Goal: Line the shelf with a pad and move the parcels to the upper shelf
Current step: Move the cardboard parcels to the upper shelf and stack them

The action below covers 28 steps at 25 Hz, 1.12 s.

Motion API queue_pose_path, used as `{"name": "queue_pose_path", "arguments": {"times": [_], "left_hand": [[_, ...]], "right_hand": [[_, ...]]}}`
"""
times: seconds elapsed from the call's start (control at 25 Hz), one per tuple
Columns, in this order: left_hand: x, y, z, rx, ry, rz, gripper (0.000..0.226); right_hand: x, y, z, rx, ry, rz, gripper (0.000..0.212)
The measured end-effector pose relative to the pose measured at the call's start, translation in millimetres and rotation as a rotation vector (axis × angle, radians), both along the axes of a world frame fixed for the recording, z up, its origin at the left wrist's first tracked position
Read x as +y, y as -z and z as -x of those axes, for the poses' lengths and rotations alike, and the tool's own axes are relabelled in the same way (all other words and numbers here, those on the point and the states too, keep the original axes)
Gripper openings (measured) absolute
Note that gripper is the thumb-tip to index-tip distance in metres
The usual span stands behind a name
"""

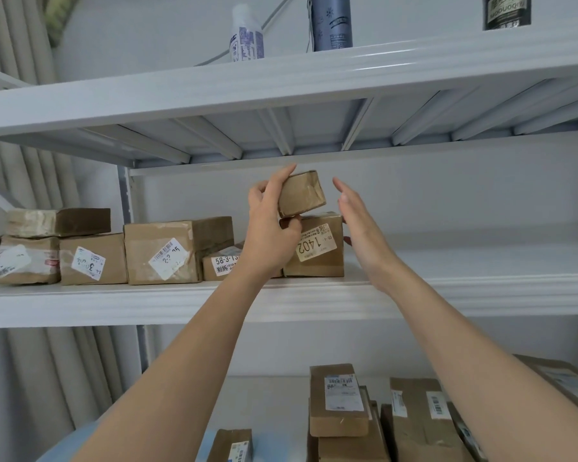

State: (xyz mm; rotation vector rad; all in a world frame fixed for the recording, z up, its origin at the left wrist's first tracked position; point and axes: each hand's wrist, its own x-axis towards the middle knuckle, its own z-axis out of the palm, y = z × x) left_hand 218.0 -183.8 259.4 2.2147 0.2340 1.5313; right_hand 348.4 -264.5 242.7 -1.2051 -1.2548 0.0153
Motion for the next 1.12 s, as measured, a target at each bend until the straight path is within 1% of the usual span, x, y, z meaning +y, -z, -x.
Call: {"name": "queue_pose_path", "arguments": {"times": [0.04,0.12,0.28,0.36,0.44,0.56,0.76,0.92,1.0,1.04,1.12], "left_hand": [[0.6,0.4,-1.1,0.025,0.035,0.018,0.076],[2.3,3.4,-2.9,0.036,0.096,0.062,0.074],[10.6,14.1,-11.2,-0.100,0.211,0.177,0.059],[12.3,13.9,-13.3,-0.099,0.232,0.231,0.054],[12.9,9.8,-13.7,-0.071,0.227,0.279,0.053],[12.9,8.1,-14.5,-0.055,0.207,0.290,0.056],[7.0,7.7,-17.1,-0.145,0.094,0.269,0.068],[2.5,4.4,-13.6,-0.079,0.061,0.266,0.081],[-2.9,8.4,-7.5,-0.065,0.007,0.265,0.083],[-5.5,12.8,-3.7,-0.090,-0.046,0.264,0.079],[-9.2,26.0,2.5,-0.208,-0.155,0.240,0.061]], "right_hand": [[1.1,0.8,0.3,-0.029,-0.017,0.012,0.048],[1.6,1.4,0.9,-0.024,-0.041,0.021,0.046],[0.8,2.5,0.7,0.018,-0.081,0.021,0.042],[2.3,3.0,-0.2,0.023,-0.065,0.018,0.039],[3.1,3.8,-0.4,0.021,-0.050,0.022,0.038],[3.5,4.1,-1.1,0.019,-0.043,0.024,0.041],[2.0,3.7,-1.6,0.074,-0.059,0.020,0.038],[0.6,2.8,-2.0,0.100,-0.049,0.020,0.036],[1.6,4.5,-3.3,0.107,0.034,-0.063,0.034],[1.2,6.2,-3.3,0.116,0.106,-0.149,0.031],[-3.2,12.4,1.5,0.132,0.244,-0.386,0.023]]}}
